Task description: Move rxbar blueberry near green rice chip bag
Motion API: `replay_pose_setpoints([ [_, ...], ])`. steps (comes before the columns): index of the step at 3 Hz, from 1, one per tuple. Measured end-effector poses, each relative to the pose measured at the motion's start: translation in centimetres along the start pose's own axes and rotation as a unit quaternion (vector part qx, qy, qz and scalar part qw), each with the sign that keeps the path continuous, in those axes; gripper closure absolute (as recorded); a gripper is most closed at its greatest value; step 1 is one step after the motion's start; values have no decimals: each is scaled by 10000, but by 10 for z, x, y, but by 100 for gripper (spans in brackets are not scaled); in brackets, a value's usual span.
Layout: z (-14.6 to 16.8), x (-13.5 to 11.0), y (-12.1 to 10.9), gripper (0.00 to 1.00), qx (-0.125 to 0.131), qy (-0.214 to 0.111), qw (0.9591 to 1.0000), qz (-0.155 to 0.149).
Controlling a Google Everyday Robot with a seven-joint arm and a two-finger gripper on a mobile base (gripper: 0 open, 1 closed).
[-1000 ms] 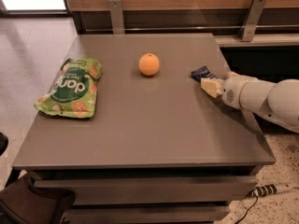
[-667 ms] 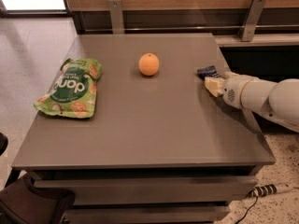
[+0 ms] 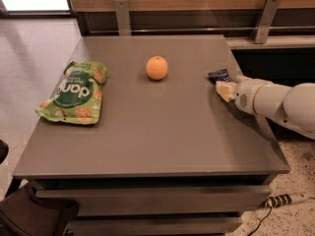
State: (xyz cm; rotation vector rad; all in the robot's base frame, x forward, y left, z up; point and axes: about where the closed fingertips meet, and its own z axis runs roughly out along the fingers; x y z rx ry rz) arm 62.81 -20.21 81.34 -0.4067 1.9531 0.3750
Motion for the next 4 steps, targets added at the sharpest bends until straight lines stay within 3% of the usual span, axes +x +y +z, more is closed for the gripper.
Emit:
replay_pose_setpoints([
  [4,0,-1,0,100,1,0,10000,-2],
])
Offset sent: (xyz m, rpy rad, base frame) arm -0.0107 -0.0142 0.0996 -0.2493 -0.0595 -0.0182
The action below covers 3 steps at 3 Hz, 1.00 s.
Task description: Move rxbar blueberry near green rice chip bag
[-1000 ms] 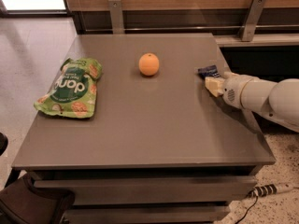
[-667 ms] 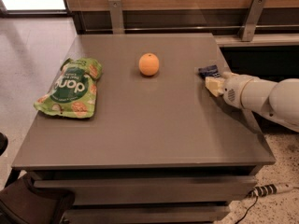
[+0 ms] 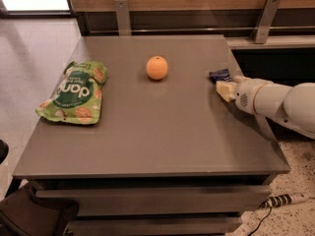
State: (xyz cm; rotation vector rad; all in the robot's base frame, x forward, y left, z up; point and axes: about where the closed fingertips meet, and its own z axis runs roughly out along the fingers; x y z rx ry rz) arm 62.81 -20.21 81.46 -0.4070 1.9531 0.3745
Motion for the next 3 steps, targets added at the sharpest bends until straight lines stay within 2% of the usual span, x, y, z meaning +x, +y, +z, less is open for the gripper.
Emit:
replay_pose_setpoints([
  [3,0,0,0,100,0,0,10000,-2],
])
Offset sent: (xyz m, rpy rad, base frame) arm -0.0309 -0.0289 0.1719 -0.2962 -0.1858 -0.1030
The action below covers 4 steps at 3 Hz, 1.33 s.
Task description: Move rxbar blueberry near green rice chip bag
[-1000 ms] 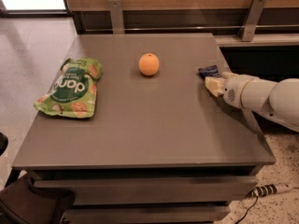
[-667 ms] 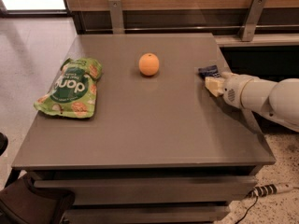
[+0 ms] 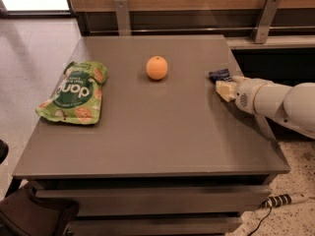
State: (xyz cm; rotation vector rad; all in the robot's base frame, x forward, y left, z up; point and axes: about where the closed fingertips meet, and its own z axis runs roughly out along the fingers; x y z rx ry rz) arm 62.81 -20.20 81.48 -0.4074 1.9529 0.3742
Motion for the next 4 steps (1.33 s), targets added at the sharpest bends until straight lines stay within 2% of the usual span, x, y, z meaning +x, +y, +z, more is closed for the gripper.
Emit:
replay_pose_setpoints([
  [4,0,0,0,100,0,0,10000,-3],
])
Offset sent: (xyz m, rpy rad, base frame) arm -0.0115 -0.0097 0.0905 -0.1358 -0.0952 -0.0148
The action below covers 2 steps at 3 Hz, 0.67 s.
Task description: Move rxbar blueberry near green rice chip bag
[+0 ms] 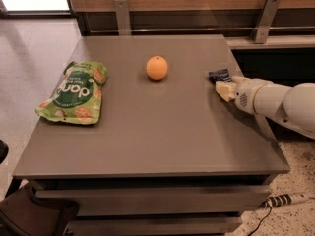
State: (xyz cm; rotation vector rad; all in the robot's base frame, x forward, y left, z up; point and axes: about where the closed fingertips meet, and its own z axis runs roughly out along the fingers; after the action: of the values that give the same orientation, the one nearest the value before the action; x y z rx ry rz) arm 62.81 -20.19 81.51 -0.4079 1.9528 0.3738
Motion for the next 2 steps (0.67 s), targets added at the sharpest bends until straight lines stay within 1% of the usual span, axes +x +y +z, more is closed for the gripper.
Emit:
replay_pose_setpoints([
  [2,0,0,0,100,1,0,10000,-1],
])
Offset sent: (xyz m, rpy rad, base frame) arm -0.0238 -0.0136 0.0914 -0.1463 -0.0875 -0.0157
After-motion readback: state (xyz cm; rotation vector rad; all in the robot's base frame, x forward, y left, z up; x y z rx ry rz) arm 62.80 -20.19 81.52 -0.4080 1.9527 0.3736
